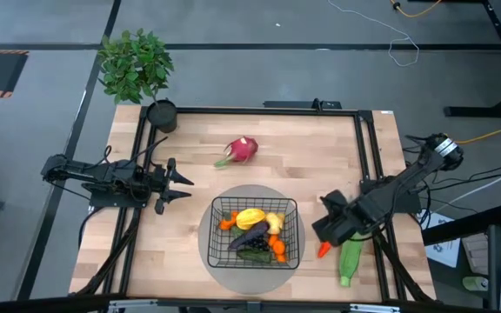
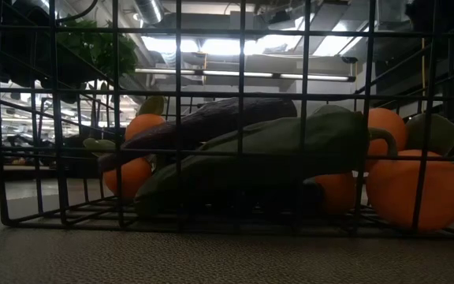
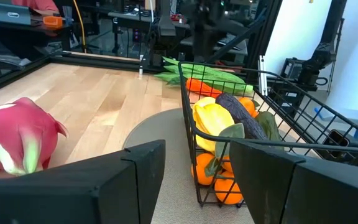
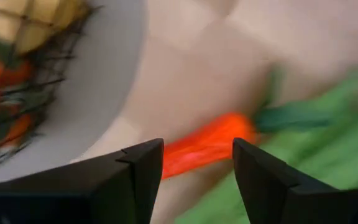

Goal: Build produce basket
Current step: Put the orange carrot into the black wire basket

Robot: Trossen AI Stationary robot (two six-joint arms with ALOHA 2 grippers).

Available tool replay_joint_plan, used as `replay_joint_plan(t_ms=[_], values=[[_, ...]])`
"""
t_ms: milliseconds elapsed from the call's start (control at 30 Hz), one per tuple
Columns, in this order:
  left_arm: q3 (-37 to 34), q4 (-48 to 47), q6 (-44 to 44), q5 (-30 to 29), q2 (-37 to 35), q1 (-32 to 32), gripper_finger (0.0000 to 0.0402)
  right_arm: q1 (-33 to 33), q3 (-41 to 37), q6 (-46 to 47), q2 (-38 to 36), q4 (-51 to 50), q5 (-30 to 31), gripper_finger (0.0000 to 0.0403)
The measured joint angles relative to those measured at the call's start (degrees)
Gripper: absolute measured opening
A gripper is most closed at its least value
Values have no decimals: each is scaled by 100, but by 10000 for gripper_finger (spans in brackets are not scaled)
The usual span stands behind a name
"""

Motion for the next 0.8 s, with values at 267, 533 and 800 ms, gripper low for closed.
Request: replay_joint_plan(t_ms=[267, 533, 800], values=[[0, 0, 0, 0, 0, 0, 170, -90, -675, 755, 306, 1232, -211, 180], [0, 0, 2, 0, 0, 0, 170, -29, -906, 1786, 631, 1790, -854, 180], [0, 0, 2, 0, 0, 0, 170, -32, -906, 2295, 907, 1712, -1502, 180]])
